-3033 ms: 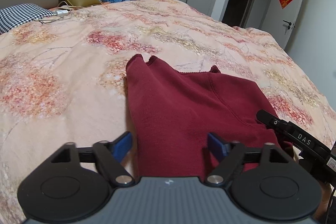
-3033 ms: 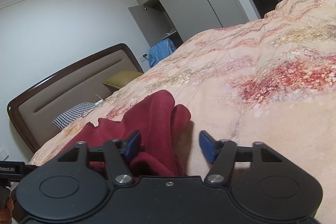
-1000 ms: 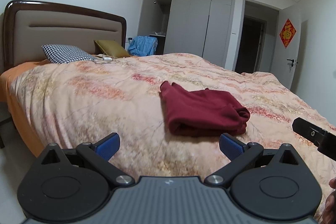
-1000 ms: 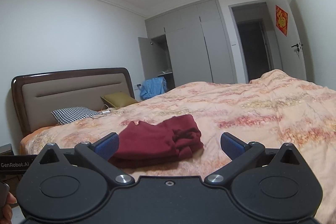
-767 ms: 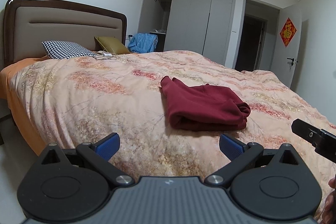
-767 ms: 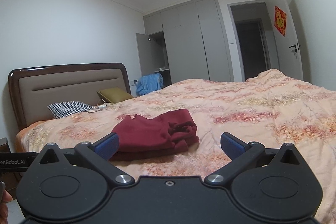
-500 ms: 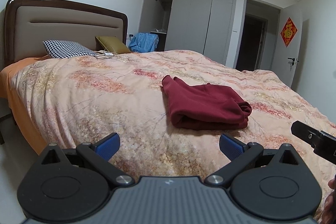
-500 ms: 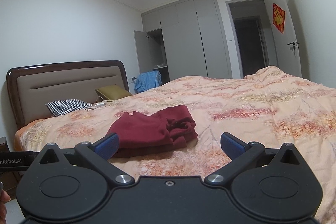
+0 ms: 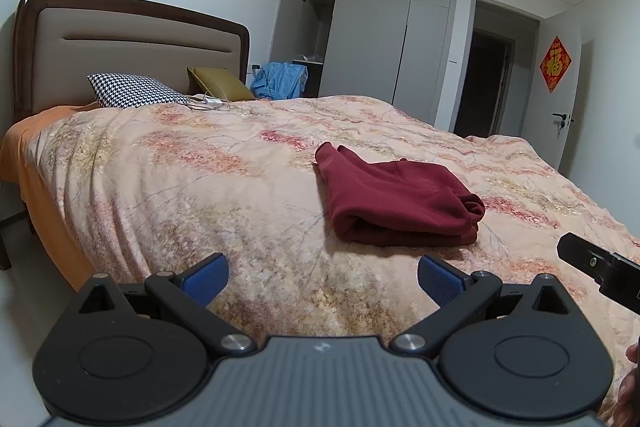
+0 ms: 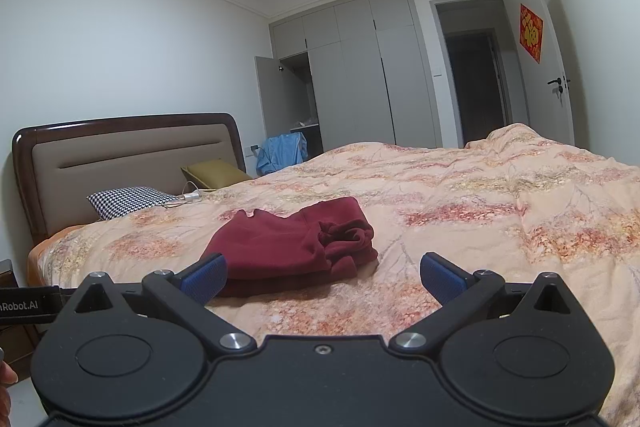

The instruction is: Fold small clothes

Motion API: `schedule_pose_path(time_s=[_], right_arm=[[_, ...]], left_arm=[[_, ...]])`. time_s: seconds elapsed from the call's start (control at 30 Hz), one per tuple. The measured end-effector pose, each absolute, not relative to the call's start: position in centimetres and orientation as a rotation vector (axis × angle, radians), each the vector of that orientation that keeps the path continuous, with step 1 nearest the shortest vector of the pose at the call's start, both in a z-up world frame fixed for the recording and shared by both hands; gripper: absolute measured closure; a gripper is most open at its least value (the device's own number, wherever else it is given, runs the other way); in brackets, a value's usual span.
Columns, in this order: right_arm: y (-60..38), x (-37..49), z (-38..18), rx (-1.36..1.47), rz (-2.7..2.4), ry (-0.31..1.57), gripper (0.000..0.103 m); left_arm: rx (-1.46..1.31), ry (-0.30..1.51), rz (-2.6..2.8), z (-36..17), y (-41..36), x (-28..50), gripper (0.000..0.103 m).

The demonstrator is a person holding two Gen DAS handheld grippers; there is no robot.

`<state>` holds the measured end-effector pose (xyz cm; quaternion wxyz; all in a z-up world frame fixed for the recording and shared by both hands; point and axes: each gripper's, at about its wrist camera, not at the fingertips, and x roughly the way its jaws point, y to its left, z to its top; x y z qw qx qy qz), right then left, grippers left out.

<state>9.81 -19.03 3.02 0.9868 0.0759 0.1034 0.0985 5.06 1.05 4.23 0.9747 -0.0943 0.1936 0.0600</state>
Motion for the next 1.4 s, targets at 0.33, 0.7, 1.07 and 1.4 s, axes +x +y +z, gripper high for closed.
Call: schedule_pose_path(time_s=[0.33,0.7,1.07,1.4], right_arm=[[-18.7,9.7,2.5,0.152,0.203,0.217,0.0],[-18.6,9.9,2.1,0.154,0.201,0.227,0.0],[-18.6,9.9,1.8,0.156,0.2,0.237,0.0],[-18.7,9.9,1.7,0.158,0.2,0.236,0.0]], left_arm=[[-0.197,0.396,0.129,3.7,1.3,5.0,0.0],[-0.2,0.4,0.132,3.3,1.3,4.9,0.0],[-0.205,0.403,0.136,3.0,1.4,4.9,0.0],[-0.205,0.406,0.135,2.9,1.5,4.9,0.0]])
